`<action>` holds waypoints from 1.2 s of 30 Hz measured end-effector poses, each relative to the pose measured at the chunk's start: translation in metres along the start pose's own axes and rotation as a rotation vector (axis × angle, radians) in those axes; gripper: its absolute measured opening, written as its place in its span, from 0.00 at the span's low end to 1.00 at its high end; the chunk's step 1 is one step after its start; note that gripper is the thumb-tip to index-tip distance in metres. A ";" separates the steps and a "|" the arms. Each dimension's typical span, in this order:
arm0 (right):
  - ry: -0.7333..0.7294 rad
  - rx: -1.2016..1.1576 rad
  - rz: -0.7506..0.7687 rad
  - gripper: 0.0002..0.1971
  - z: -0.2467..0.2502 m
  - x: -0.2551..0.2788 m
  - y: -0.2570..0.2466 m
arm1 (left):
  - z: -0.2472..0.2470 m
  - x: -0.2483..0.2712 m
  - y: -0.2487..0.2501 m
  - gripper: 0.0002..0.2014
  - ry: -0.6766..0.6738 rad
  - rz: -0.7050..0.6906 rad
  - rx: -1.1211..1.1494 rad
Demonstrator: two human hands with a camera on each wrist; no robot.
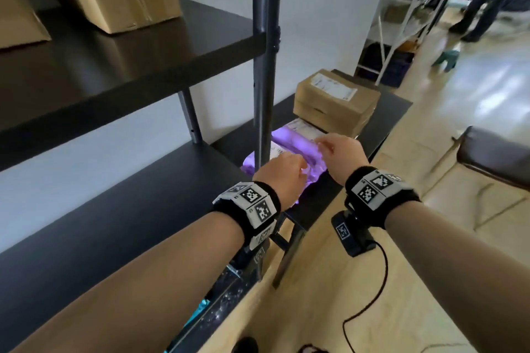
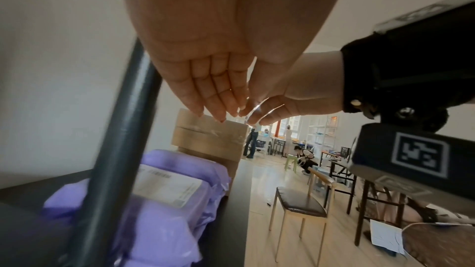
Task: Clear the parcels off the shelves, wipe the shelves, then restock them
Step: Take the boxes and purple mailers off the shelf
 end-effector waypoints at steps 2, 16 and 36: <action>0.038 -0.042 -0.038 0.15 0.015 -0.018 0.026 | -0.009 -0.026 0.014 0.14 -0.007 -0.014 -0.022; -0.272 0.042 0.111 0.52 0.067 -0.197 0.176 | -0.053 -0.214 0.063 0.51 0.093 0.421 0.094; -0.258 -0.108 0.425 0.43 0.067 -0.159 0.156 | -0.056 -0.181 0.075 0.46 0.287 0.638 0.122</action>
Point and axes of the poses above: each hand's wrist, its own x-axis away from the middle knuckle, its own z-axis out of the back of the hand, y = z × x, the point moved 8 cm from there along -x, towards the middle knuckle, and after that the axes turned 2 degrees about -y, right-handed, at the moved point
